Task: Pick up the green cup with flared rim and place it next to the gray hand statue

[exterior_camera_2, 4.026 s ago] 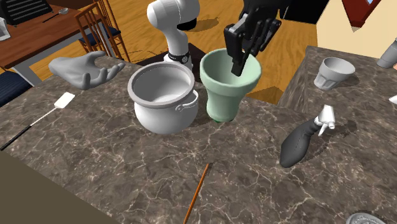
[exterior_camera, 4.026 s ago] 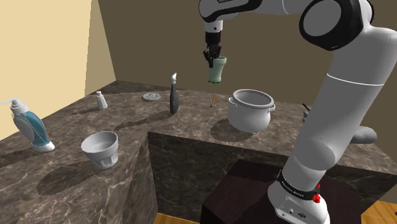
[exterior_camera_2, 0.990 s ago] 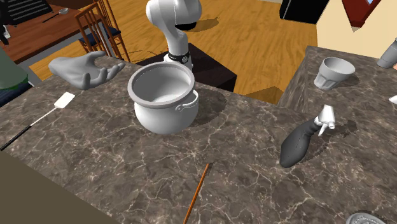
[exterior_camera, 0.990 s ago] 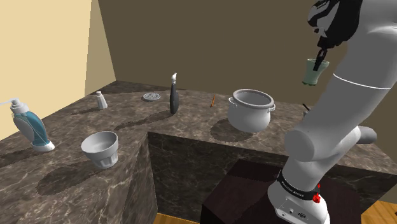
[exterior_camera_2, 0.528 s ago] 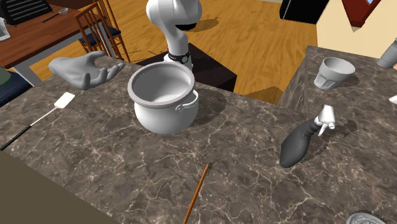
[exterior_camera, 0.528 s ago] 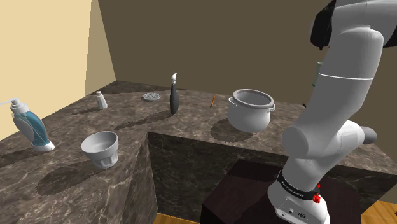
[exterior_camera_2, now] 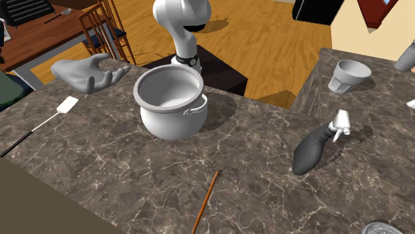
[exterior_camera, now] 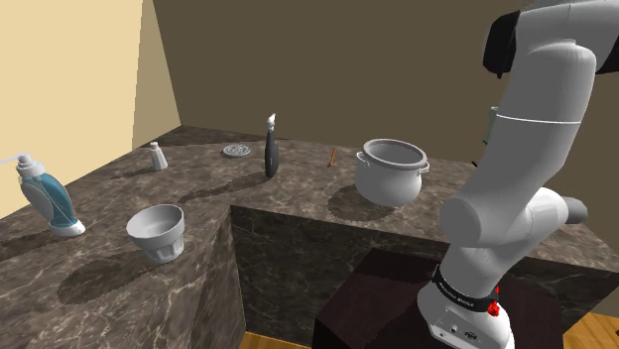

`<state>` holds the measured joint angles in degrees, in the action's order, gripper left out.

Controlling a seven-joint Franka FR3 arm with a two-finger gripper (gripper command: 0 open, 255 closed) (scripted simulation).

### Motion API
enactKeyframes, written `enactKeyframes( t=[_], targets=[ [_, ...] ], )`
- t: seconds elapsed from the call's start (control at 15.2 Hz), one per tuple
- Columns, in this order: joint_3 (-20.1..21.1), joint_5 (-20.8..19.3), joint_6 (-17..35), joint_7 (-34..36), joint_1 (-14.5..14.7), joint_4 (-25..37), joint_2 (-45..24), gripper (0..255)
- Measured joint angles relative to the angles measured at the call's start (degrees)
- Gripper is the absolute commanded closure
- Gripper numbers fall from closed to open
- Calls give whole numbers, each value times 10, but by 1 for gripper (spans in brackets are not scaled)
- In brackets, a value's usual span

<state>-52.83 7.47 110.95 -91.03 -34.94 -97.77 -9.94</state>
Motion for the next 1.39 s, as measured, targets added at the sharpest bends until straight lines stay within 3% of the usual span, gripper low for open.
enactKeyframes(
  t=[1.39],
  targets=[
    [19,51,149,-33,-14,-120,-47,255]
  ],
)
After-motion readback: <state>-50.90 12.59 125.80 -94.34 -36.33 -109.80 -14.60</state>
